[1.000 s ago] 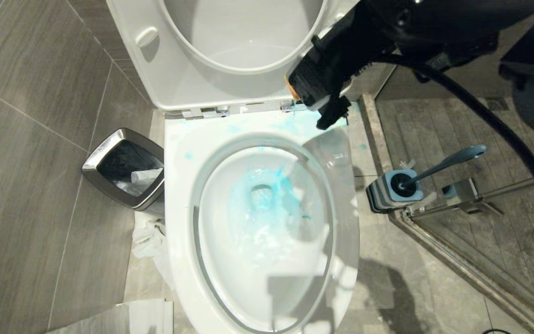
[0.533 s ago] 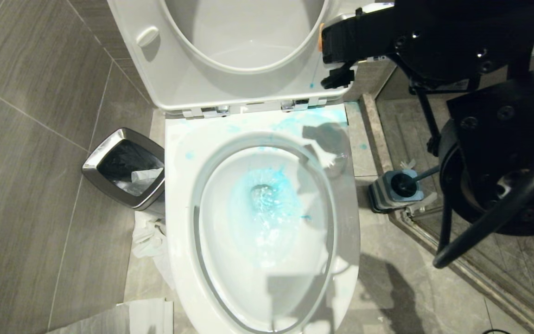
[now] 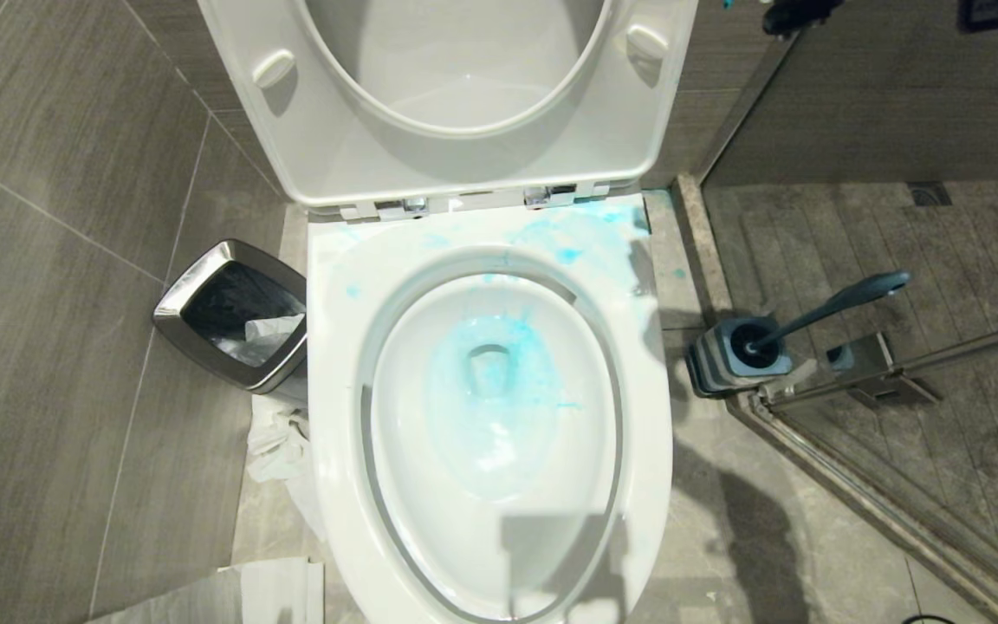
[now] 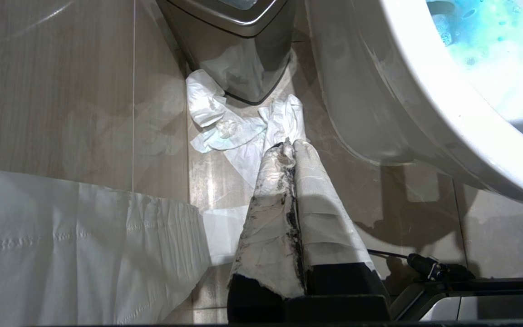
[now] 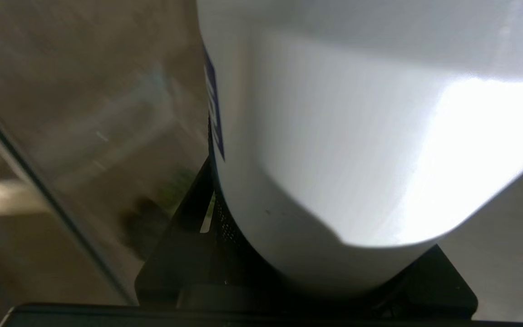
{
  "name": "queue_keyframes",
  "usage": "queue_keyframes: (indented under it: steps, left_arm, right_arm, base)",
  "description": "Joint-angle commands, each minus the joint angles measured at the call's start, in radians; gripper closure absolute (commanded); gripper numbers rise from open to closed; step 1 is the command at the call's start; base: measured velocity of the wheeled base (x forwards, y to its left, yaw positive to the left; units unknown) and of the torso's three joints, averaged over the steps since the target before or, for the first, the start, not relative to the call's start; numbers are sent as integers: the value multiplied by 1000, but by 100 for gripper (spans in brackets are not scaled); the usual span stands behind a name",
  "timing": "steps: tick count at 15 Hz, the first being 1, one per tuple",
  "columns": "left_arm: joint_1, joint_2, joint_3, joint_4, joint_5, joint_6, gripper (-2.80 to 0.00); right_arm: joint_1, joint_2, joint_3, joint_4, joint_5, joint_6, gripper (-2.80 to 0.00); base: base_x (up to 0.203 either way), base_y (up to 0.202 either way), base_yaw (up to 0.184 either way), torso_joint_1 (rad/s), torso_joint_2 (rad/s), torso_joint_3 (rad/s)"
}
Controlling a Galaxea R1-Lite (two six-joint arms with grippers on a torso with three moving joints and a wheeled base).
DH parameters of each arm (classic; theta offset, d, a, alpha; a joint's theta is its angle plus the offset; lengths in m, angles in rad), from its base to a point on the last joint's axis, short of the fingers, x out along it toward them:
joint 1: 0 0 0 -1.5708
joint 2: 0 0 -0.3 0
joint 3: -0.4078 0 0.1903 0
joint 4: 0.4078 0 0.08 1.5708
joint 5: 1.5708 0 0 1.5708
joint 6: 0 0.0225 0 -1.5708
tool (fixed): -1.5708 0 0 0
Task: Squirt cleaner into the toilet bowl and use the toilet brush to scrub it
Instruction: Place the cleaning agent on the floor
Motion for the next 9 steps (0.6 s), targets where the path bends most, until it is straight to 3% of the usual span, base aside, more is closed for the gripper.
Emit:
queue_keyframes:
  steps: [1, 4, 5, 6, 9]
  left_arm:
    - [0, 2, 0, 0, 0, 0, 0]
    - [0, 2, 0, 0, 0, 0, 0]
    - [0, 2, 0, 0, 1, 0, 0]
    - [0, 2, 0, 0, 0, 0, 0]
    - [0, 2, 0, 0, 0, 0, 0]
  right_arm:
    - [-72, -52, -39, 323, -10, -16, 0]
    - [-190, -71, -30, 765, -10, 3, 0]
    - [-209, -72, -18, 842, -10, 93, 0]
    - [-224, -73, -10, 917, 1, 272, 0]
    - [-275, -84, 8, 1078, 145, 995, 0]
  base:
    - [0, 0, 0, 0, 0, 0]
    - [0, 0, 0, 0, 0, 0]
    - [0, 0, 0, 0, 0, 0]
    - [0, 0, 0, 0, 0, 0]
    - [0, 0, 0, 0, 0, 0]
